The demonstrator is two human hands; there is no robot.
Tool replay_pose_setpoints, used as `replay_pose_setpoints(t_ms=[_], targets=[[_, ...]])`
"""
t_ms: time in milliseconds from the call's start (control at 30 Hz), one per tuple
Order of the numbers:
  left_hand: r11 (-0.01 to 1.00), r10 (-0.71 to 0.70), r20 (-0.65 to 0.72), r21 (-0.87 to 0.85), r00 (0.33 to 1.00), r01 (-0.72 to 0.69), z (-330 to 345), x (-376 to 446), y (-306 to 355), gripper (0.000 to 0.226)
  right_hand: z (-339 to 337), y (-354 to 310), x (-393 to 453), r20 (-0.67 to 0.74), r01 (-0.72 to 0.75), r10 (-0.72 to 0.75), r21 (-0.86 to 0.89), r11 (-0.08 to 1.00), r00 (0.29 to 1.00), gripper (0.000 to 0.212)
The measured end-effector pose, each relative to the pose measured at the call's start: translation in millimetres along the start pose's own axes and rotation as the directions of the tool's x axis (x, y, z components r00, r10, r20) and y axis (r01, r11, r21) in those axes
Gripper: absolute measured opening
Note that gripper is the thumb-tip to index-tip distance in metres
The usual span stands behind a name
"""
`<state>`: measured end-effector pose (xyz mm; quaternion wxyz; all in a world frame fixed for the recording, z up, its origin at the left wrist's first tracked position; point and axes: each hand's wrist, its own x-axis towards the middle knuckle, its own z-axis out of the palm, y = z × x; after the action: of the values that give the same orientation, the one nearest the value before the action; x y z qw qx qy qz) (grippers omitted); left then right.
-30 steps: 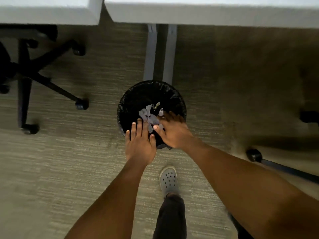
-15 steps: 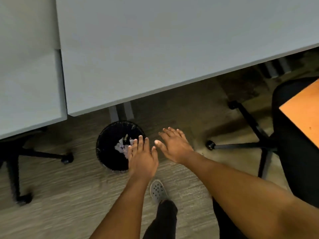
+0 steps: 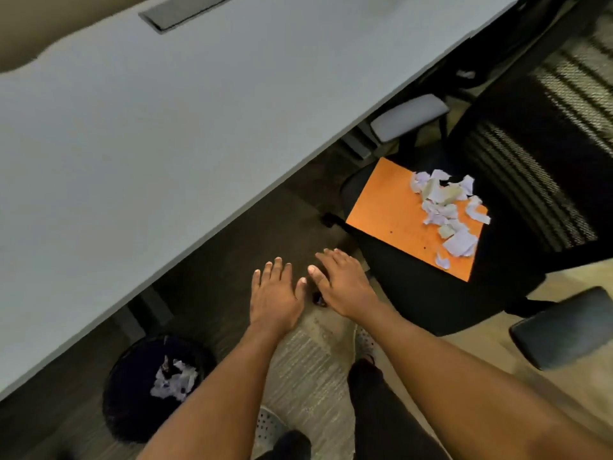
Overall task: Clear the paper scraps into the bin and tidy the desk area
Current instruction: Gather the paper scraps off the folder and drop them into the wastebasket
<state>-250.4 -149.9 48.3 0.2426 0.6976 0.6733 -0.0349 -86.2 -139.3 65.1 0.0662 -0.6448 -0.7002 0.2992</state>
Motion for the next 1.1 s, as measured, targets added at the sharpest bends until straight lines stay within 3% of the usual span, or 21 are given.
replay_pose_setpoints(t_ms=[133, 267, 533, 733, 900, 1100], targets=[[0.989, 0.138, 0.040, 0.046, 0.990, -0.140, -1, 33, 64, 0.064, -49, 59, -7, -0.127, -0.136, 0.140, 0.045, 0.990, 0.982, 0.061], [0.964, 0.248, 0.109, 0.070, 0.963, -0.256, 6, 68, 124, 0.063, -80, 121, -13, -0.235, -0.327, 0.346, 0.117, 0.938, 0.908, 0.064], [0.913, 0.385, 0.165, 0.079, 0.908, -0.401, 42, 153, 208, 0.077, -102, 241, -3, -0.237, -0.551, 0.603, 0.251, 0.796, 0.762, 0.080], [0.874, 0.421, 0.207, 0.166, 0.883, -0.456, 57, 245, 254, 0.113, -98, 303, 19, -0.232, -0.720, 0.756, 0.230, 0.654, 0.612, 0.103], [0.778, 0.533, 0.247, 0.234, 0.809, -0.583, 74, 306, 295, 0.131, -87, 330, 52, -0.187, -0.722, 0.737, 0.151, 0.675, 0.650, 0.111], [0.598, 0.630, 0.355, 0.346, 0.691, -0.723, 98, 334, 322, 0.127, -83, 343, 86, -0.192, -0.637, 0.622, -0.020, 0.771, 0.759, 0.112]])
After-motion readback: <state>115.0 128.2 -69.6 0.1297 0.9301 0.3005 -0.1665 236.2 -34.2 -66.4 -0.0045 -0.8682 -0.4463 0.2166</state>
